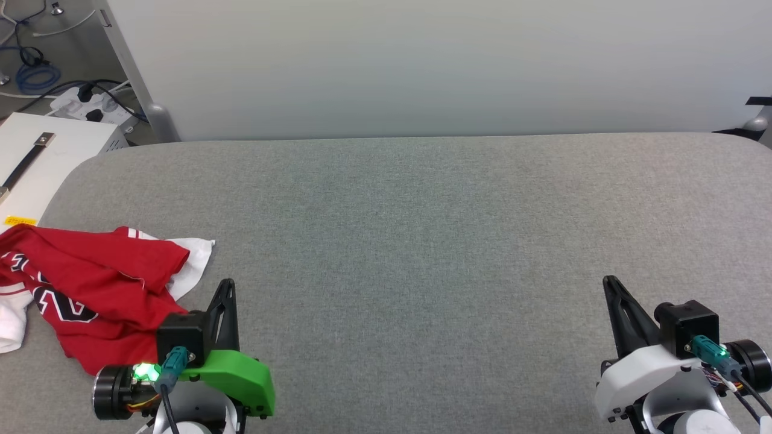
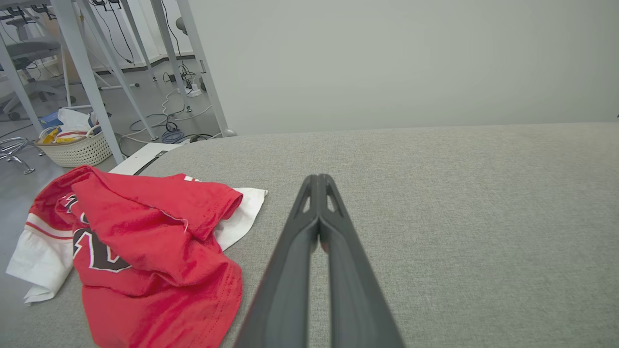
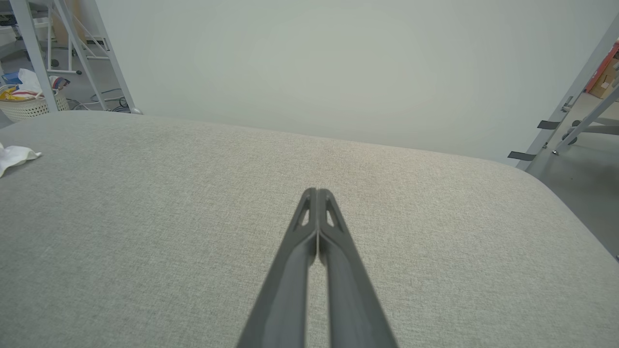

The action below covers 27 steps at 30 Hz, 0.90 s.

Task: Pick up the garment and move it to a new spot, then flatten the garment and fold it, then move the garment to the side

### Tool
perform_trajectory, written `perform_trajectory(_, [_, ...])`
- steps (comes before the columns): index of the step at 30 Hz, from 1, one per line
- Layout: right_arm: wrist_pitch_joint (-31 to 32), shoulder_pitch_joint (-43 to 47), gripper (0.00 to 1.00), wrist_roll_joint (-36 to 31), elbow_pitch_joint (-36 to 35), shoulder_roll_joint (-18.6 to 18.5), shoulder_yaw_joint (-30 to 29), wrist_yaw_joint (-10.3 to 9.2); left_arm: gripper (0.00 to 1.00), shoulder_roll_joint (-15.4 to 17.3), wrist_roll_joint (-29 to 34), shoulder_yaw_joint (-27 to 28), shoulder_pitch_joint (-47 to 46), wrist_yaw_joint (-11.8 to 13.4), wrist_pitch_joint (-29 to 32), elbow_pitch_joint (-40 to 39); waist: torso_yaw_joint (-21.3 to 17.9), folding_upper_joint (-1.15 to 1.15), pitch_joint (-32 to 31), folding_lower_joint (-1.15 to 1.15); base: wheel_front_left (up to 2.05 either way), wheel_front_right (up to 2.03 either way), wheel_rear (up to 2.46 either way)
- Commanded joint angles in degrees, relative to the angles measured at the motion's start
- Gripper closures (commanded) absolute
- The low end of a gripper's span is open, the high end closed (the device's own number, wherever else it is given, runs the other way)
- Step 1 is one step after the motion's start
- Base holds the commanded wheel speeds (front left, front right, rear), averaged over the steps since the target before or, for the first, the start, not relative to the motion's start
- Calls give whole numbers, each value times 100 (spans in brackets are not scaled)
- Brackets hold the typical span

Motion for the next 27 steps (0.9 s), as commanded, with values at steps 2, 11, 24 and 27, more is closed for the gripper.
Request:
perform_trajectory(2, [16, -91, 100, -55, 12, -3, -8, -4, 100, -27, 55, 1, -99, -23, -5, -13, 0, 0, 0, 0, 0, 0, 0])
perform_trajectory(11, [16, -91, 100, -55, 12, -3, -8, -4, 100, -27, 55, 1, -99, -23, -5, -13, 0, 0, 0, 0, 0, 0, 0])
perform_trajectory(24, [16, -91, 100, -55, 12, -3, -8, -4, 100, -27, 55, 1, -99, -23, -5, -13, 0, 0, 0, 0, 0, 0, 0])
perform_trajectory(27, [16, -91, 100, -55, 12, -3, -8, -4, 100, -27, 55, 1, -99, -23, -5, -13, 0, 0, 0, 0, 0, 0, 0])
